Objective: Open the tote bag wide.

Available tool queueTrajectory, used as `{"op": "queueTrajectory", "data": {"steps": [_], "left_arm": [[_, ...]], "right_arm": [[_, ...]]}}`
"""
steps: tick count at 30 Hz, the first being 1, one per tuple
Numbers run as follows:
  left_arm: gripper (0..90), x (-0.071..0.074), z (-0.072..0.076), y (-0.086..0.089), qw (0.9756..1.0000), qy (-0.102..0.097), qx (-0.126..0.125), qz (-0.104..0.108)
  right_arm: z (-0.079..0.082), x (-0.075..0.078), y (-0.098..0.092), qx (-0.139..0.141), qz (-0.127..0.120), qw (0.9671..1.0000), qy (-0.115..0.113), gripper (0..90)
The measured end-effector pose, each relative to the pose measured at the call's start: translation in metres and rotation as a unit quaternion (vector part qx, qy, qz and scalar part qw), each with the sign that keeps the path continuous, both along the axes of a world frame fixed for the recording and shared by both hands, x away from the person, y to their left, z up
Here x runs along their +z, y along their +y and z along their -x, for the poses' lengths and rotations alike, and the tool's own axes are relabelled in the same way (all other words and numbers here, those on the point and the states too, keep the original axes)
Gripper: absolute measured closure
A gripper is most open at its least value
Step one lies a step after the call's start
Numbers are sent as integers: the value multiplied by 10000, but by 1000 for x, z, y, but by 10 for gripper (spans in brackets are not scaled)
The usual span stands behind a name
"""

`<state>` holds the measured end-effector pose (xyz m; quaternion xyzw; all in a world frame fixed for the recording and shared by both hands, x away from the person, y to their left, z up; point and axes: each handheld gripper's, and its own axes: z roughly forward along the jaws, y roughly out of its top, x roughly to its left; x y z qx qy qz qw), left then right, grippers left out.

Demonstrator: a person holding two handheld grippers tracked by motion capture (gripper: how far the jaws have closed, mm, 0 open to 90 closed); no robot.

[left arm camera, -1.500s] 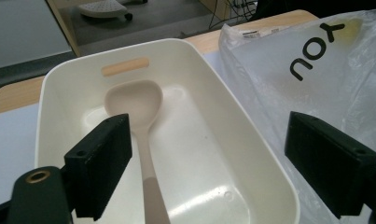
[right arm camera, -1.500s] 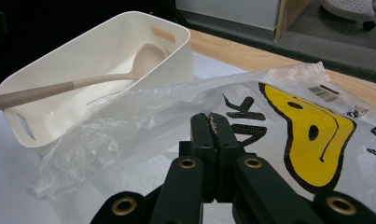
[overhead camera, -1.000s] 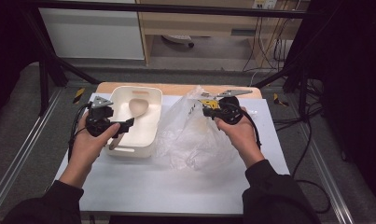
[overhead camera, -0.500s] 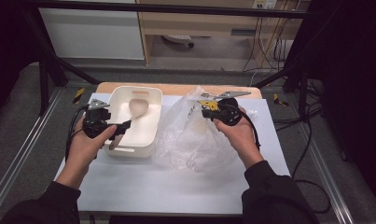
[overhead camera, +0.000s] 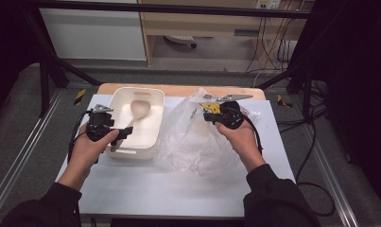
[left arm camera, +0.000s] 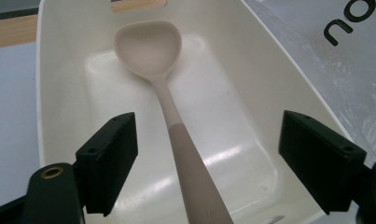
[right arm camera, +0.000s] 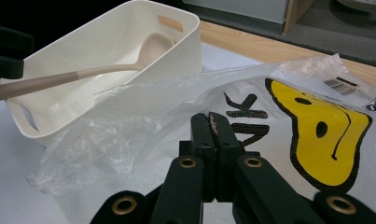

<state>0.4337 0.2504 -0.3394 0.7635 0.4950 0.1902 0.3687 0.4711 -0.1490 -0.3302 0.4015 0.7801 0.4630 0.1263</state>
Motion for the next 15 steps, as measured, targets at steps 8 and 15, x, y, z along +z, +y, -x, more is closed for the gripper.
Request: {"op": "queueTrajectory", "data": {"steps": [8, 15], "left_arm": [[219, -8, -2, 3, 9998, 177, 1, 9], [219, -15, -2, 3, 9998, 199, 65, 10]], "right_arm": [[-3, -3, 3, 21, 49, 10000, 2, 900], [0, -5, 1, 28, 43, 10000, -1, 900]]}}
